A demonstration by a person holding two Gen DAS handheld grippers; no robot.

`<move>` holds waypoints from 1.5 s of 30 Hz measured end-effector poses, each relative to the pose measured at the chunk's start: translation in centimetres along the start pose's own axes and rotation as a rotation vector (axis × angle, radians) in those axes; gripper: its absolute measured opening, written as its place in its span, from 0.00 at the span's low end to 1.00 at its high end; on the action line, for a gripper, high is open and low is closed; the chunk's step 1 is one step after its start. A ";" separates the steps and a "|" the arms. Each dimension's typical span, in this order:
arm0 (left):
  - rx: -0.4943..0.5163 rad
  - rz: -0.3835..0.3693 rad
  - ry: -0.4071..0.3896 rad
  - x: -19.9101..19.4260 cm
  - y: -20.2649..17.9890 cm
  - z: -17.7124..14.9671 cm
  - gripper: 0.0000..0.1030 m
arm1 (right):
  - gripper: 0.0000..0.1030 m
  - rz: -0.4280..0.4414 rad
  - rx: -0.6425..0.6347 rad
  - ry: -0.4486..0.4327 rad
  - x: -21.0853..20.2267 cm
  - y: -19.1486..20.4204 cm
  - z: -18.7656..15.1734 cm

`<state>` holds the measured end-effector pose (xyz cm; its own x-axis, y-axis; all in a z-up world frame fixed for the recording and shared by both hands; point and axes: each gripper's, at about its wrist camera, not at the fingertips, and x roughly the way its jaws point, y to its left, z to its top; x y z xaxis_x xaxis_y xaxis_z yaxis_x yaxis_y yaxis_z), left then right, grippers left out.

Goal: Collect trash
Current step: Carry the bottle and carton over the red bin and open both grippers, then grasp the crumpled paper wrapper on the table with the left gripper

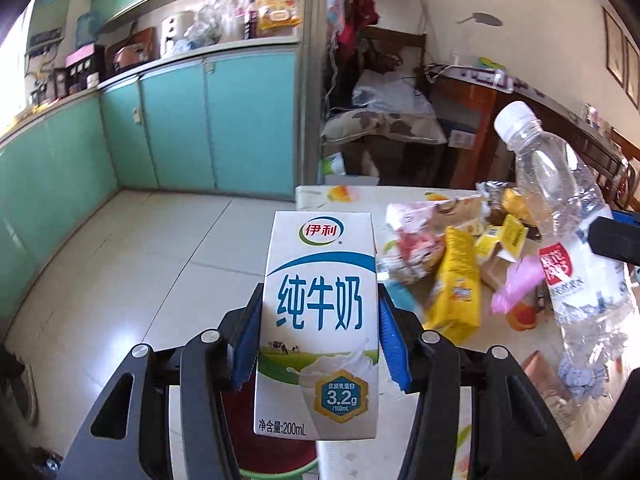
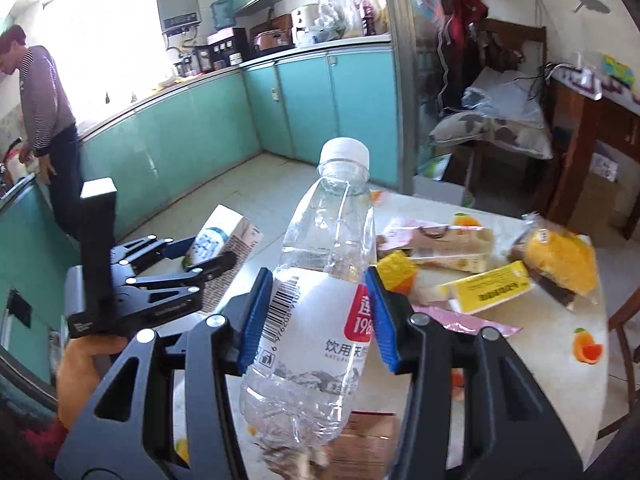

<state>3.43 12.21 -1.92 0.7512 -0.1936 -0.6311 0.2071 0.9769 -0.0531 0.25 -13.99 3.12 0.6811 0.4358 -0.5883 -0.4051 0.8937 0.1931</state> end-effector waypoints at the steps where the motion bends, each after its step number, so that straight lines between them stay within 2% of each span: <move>1: -0.028 0.016 0.021 0.8 1.4 -0.5 0.49 | 0.45 0.042 0.017 0.023 1.3 0.8 0.3; 5: -0.138 0.062 0.103 4.0 6.3 -3.1 0.49 | 0.45 0.207 0.110 0.137 7.3 3.3 0.8; 7: -0.183 0.075 0.153 5.8 8.3 -4.5 0.49 | 0.45 0.245 0.142 0.193 10.3 4.5 0.7; 13: -0.245 0.103 0.291 10.3 11.6 -7.6 0.49 | 0.45 0.267 0.188 0.322 17.6 7.3 0.1; 16: -0.264 0.107 0.320 11.4 12.2 -8.0 0.50 | 0.45 0.267 0.216 0.365 19.7 8.1 -0.5; 18: -0.266 0.095 0.317 11.5 12.1 -8.0 0.50 | 0.45 0.252 0.209 0.362 20.0 8.5 -0.7; 19: -0.257 0.106 0.318 11.6 12.0 -7.9 0.55 | 0.48 0.241 0.205 0.356 20.0 8.6 -0.6; 21: -0.261 0.110 0.312 11.6 11.6 -7.7 0.73 | 0.53 0.221 0.194 0.337 19.5 8.7 -0.4; 22: -0.269 0.109 0.310 11.7 11.7 -7.6 0.76 | 0.55 0.217 0.191 0.330 19.2 8.7 -0.1; 25: -0.279 0.105 0.309 11.8 11.7 -7.5 0.80 | 0.62 0.210 0.186 0.293 17.5 8.5 0.4; 30: -0.247 0.110 0.298 11.2 10.6 -7.1 0.80 | 0.62 0.223 0.188 0.231 13.8 7.7 1.2; 34: -0.233 0.118 0.256 9.6 9.4 -6.1 0.82 | 0.68 0.202 0.173 0.178 9.7 5.8 0.8; 38: -0.214 0.110 0.190 7.1 8.0 -4.7 0.84 | 0.72 0.110 0.120 0.108 5.0 2.9 0.1; 41: -0.176 0.090 0.131 4.9 5.9 -3.4 0.85 | 0.75 0.002 0.078 0.071 1.7 0.3 -0.6; 45: -0.130 0.002 0.066 2.3 2.3 -1.8 0.90 | 0.75 -0.088 0.072 0.061 -1.3 -3.2 -2.1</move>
<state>4.52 14.22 -4.84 0.7078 -0.1898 -0.6805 0.1200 0.9815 -0.1490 -0.62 -17.62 1.61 0.6729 0.3504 -0.6515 -0.2990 0.9344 0.1937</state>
